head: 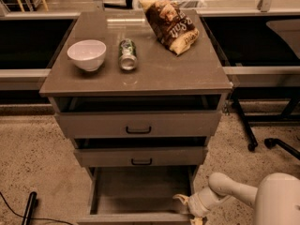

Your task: Open bottom drawer

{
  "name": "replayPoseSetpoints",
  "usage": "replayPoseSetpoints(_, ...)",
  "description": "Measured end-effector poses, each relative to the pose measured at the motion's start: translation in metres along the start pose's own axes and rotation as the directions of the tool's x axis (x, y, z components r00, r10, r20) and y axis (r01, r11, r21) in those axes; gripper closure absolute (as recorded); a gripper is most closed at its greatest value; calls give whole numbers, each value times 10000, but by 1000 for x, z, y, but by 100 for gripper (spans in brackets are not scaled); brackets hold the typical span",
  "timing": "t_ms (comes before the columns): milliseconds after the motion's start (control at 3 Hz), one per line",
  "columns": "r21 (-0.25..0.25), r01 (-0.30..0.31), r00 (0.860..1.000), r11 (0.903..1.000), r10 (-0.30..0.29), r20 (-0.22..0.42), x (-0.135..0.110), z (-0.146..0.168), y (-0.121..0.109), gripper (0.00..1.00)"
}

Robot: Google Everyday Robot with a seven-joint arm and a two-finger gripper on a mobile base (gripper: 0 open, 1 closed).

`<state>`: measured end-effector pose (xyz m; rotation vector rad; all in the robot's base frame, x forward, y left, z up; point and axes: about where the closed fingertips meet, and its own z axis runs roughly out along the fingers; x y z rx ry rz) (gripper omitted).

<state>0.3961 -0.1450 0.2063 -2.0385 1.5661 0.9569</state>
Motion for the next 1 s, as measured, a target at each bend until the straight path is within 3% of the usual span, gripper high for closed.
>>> replayPoseSetpoints(667,1055,55,10000,9944,-49,-62,-6,-57,20,0)
replayPoseSetpoints(1000,1055,55,10000,9944,-49,-62,-6,-57,20,0)
